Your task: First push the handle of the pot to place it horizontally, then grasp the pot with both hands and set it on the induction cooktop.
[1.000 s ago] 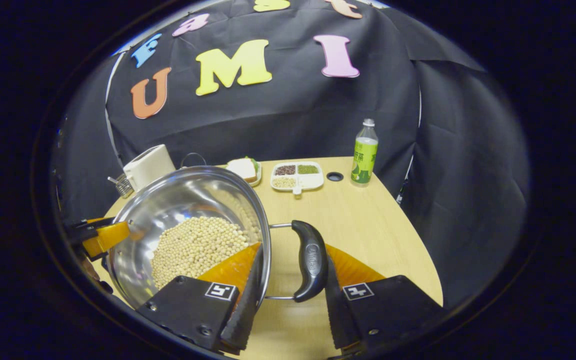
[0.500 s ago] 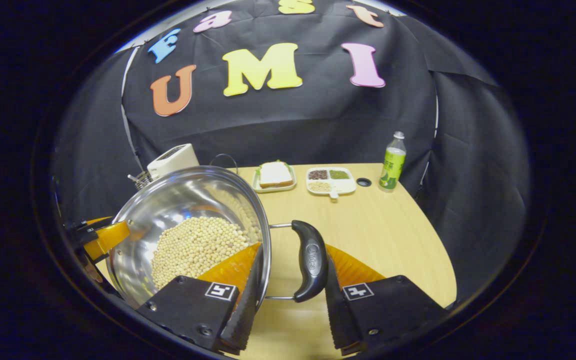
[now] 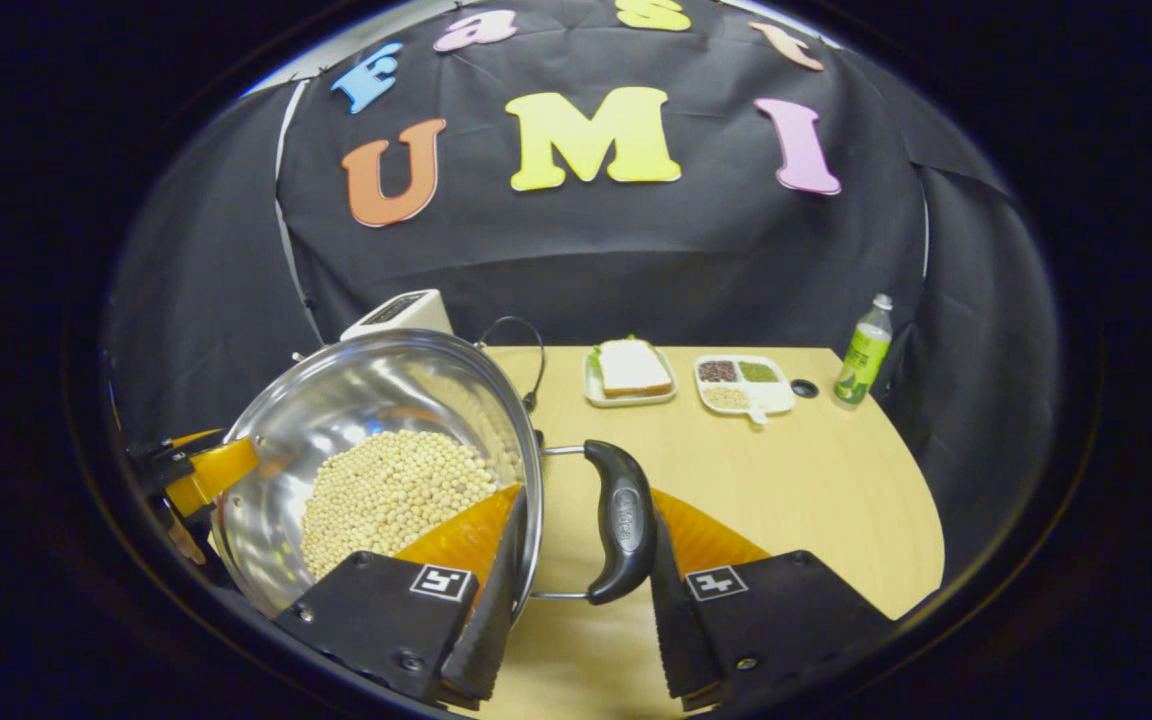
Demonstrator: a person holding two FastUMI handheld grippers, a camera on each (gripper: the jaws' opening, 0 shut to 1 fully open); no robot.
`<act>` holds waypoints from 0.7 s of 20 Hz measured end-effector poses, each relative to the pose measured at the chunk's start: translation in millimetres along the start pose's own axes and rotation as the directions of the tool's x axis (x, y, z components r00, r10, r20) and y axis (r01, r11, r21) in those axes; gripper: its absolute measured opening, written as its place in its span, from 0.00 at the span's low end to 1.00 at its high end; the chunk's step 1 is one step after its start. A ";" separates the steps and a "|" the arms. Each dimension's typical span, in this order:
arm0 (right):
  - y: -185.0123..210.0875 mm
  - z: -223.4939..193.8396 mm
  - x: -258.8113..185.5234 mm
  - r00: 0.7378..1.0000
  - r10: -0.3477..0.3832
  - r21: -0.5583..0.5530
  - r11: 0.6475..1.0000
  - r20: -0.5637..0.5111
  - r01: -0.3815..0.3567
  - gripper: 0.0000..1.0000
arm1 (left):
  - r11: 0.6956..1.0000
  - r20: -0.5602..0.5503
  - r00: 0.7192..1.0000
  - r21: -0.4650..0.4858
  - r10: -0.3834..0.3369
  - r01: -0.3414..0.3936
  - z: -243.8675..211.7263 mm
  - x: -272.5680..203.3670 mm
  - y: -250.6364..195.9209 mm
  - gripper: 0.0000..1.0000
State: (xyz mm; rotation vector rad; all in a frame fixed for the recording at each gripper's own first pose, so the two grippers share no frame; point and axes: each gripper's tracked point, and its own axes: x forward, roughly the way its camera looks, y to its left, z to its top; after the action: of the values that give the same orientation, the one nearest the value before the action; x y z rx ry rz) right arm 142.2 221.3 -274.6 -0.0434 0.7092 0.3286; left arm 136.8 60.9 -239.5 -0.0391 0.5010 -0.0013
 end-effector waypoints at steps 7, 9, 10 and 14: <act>33.4 16.5 56.7 1.000 0.026 0.006 1.000 -0.013 -0.026 0.64 | 0.999 -0.020 0.999 -0.011 0.041 -0.042 1.8 45.1 32.9 0.55; 39.6 11.0 75.4 0.999 0.033 0.024 0.999 -0.031 -0.032 0.63 | 0.998 -0.009 0.998 0.014 0.061 -0.061 4.2 60.7 40.7 0.55; 40.6 9.1 82.8 0.999 0.032 0.034 0.999 -0.035 -0.031 0.63 | 0.998 -0.015 0.998 0.013 0.064 -0.064 1.9 66.4 42.6 0.55; 40.5 -1.8 105.7 0.998 0.018 0.048 0.999 -0.065 -0.015 0.63 | 0.998 -0.033 0.998 0.024 0.052 -0.051 -13.7 90.9 40.9 0.55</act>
State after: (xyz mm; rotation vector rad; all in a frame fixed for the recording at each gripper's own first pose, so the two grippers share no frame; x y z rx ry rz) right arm 203.5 289.1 -341.4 -0.0032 0.7818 0.3277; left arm 209.6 100.3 -296.7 -0.0036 0.5355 0.0424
